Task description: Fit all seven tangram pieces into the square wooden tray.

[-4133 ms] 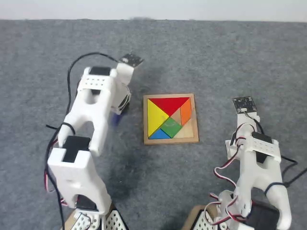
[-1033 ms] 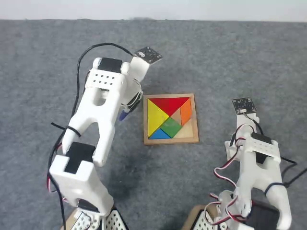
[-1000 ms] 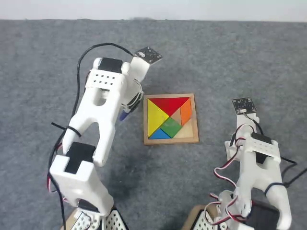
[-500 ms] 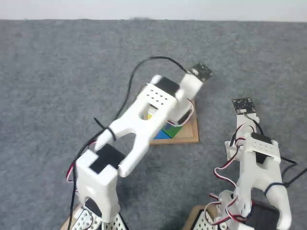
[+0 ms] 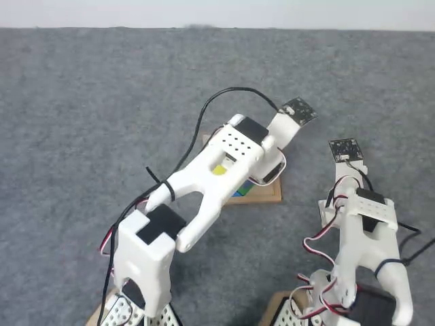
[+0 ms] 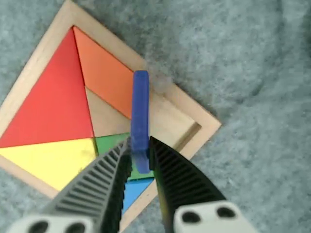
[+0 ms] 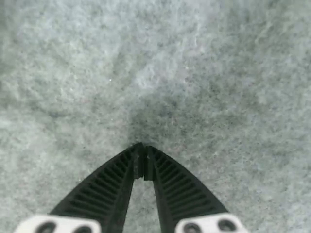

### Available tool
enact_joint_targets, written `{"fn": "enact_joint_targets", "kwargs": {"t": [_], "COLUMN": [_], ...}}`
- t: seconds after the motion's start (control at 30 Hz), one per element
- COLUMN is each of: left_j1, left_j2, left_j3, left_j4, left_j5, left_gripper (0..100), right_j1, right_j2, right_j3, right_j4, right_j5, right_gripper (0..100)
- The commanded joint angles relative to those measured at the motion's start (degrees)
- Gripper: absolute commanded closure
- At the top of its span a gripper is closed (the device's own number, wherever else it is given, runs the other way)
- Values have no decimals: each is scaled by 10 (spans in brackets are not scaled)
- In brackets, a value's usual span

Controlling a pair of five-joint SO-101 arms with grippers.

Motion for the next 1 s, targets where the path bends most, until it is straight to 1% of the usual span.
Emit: {"fn": "enact_joint_targets", "kwargs": {"t": [0.0, 0.13, 0.97], "left_j1": [6, 6, 32], "left_j2": [-9, -9, -9], "left_j3": [-23, -23, -23], "left_j4": [-8, -8, -3], "left_j5": [6, 21, 21], "left_gripper": [920, 874, 870], "right_j1": [8, 8, 8], "right_j2": [-23, -23, -23], "right_j3": [-3, -3, -3], "right_j4": [-12, -12, -12], "right_j5": [9, 9, 9], "right_gripper": [991, 991, 991]}}
